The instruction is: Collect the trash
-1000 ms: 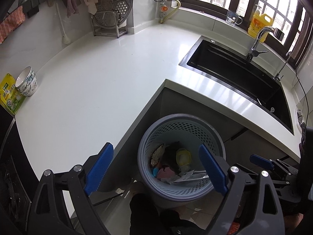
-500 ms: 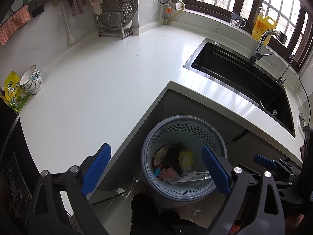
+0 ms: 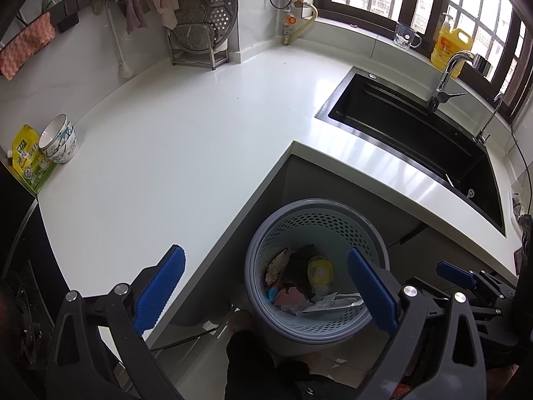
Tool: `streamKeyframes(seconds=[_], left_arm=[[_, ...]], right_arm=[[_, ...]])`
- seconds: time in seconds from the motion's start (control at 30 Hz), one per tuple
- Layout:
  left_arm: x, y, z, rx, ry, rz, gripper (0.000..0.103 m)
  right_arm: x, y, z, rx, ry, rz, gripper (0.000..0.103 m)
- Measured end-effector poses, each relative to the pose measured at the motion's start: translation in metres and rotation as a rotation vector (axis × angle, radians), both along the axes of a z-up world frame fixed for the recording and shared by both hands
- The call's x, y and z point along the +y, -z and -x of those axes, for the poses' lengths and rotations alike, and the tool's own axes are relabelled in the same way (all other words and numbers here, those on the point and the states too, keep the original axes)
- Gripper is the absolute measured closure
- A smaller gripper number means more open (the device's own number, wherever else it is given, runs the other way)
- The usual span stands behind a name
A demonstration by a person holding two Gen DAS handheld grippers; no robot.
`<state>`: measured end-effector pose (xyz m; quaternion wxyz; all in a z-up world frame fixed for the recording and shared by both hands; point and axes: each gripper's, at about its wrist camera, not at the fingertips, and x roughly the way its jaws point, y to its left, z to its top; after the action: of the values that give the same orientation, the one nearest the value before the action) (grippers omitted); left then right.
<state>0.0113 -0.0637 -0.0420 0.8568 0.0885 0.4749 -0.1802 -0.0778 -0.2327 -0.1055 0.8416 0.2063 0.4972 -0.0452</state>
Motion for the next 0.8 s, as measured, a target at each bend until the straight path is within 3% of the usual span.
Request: streamKeyframes(seconds=[0.8], left_arm=[[-0.0048,-0.0025,0.0006,-0.002,-0.031,-0.033,0.007]], right_arm=[[0.0013,0.0016,-0.0016,0.001,-0.014,-0.008,0.028]])
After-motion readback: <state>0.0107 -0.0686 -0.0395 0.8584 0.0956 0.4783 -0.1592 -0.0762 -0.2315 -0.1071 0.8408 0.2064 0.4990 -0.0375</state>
